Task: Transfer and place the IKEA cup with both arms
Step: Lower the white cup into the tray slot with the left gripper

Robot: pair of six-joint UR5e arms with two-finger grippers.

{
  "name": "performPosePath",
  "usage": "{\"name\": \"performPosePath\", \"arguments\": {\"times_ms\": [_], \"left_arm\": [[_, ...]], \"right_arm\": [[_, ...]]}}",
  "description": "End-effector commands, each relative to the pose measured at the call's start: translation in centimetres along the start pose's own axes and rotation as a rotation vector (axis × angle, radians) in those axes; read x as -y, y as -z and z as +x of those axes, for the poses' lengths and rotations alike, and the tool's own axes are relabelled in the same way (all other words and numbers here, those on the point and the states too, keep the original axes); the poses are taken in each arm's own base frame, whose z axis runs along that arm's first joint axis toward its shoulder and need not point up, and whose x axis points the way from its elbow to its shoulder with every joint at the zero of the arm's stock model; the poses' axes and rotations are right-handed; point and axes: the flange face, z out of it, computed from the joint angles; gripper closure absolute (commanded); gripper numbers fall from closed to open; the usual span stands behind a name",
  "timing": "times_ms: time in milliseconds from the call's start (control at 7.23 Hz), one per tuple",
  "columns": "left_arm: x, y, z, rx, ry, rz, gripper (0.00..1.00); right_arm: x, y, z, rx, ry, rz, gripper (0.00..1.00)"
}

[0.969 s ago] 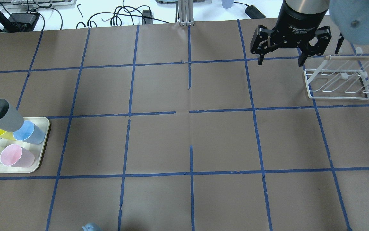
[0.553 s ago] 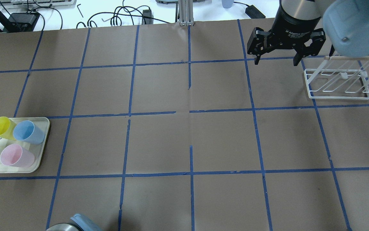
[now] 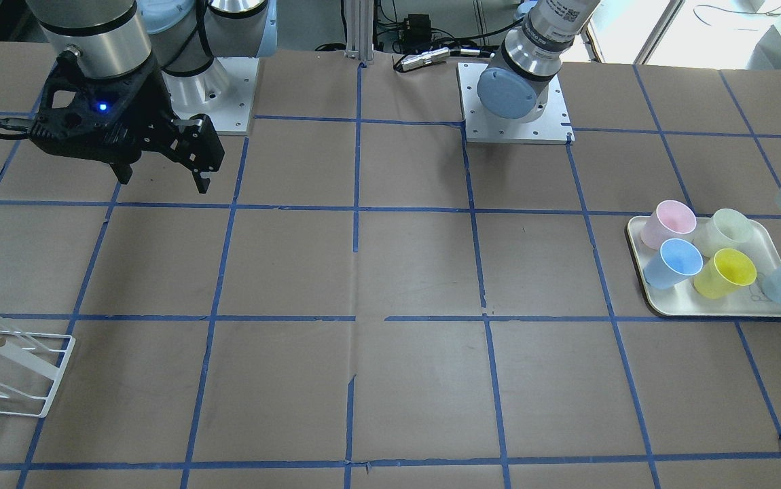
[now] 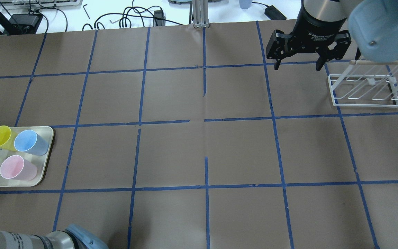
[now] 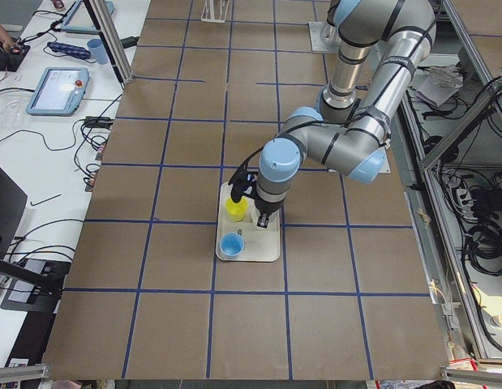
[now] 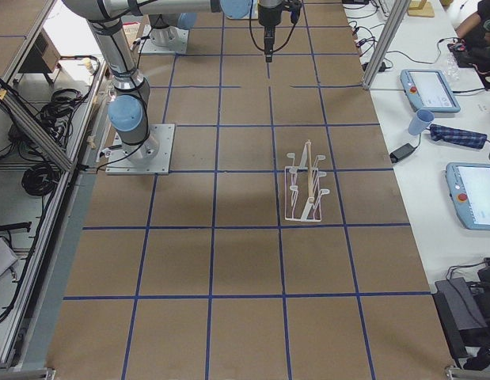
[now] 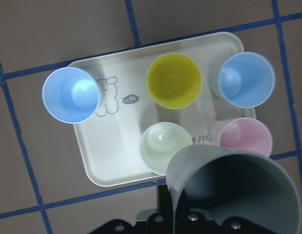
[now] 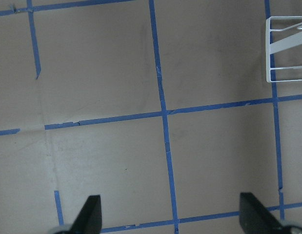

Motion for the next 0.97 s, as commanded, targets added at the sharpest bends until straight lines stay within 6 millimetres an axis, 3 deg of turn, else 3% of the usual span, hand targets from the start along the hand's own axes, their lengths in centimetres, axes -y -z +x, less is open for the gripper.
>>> {"name": "performPosePath", "arguments": {"times_ms": [0,415,830], "left_arm": [[-1.1,-4.9,-4.6,-0.075,-0.002,0.042,1.00],[-1.2,-9.5,-6.3,-0.100,0.000,0.028,1.00],[-1.5,-12.7,-6.2,-0.142,0.004,0.024,1.00]], "right_arm": [[0.1,0.2,0.1,0.000,0.012,0.005,0.00],[0.2,0.4,0.1,0.002,0.011,0.008,0.00],[0.2,0.5,0.1,0.002,0.011,0.009,0.00]]}}
